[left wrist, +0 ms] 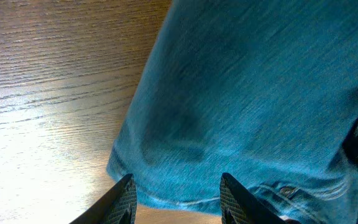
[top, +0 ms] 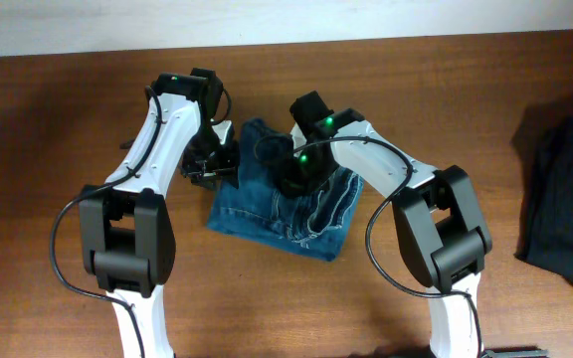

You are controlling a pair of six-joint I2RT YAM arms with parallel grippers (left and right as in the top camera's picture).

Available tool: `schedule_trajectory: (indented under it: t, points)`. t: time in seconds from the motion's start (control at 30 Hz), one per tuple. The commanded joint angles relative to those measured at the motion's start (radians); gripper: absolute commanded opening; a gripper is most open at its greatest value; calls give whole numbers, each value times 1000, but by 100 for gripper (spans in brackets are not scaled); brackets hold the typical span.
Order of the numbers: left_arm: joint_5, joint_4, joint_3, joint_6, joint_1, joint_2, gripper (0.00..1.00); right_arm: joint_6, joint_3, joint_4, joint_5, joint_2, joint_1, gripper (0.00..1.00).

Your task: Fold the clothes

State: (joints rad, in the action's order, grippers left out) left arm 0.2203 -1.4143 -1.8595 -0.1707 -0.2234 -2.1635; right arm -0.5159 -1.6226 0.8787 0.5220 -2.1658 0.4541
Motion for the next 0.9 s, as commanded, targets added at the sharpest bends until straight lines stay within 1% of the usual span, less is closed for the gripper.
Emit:
schedule_trajectory:
  t: [0.0, 0.07, 0.1, 0.13, 0.17, 0.2, 0.23, 0.27, 0.3, 0.33, 0.37, 0.4, 0.47, 0.57, 0.67, 0.87]
  points:
    - [-8, -3, -22, 31, -3, 59, 41, 11, -48, 60, -42, 4, -27, 17]
    - [-7, 0, -22, 47, -3, 87, 40, 71, -126, 152, -73, 33, -72, 22]
    - [-7, 3, -22, 46, -3, 105, 40, 106, -169, 198, -74, 43, -91, 28]
    - [-7, 6, -22, 46, -3, 123, 40, 166, -237, 269, -74, 55, -115, 45]
    - [-7, 7, -22, 46, -3, 137, 40, 191, -275, 306, -75, 61, -127, 62]
    - [-6, 7, -22, 46, -5, 154, 37, 222, -336, 364, -79, 71, -147, 70]
    - [-6, 6, -22, 46, -10, 172, 24, 224, -385, 409, -98, 79, -164, 72]
    - [2, 6, -22, 46, -20, 187, 6, 224, -439, 453, -124, 87, -188, 73]
    - [5, 6, -22, 46, -30, 194, 0, 224, -474, 481, -139, 93, -204, 76]
    - [3, 7, -22, 47, -53, 200, 0, 224, -515, 510, -154, 97, -227, 82]
    - [1, 8, -22, 55, -69, 201, 0, 225, -542, 531, -164, 99, -243, 85]
    - [0, 17, -21, 69, -105, 200, 0, 225, -597, 580, -180, 99, -286, 91]
    - [-5, 57, -15, 72, -183, 187, 0, 251, -629, 630, -179, 99, -344, 92]
    - [-20, 94, -12, 61, -245, 166, 1, 275, -628, 690, -179, 99, -411, 92]
    - [-56, 98, -6, 7, -269, 100, 1, 303, -626, 769, -180, 99, -484, 92]
    - [-57, 120, -5, 8, -269, -35, 1, 330, -626, 789, -180, 99, -509, 92]
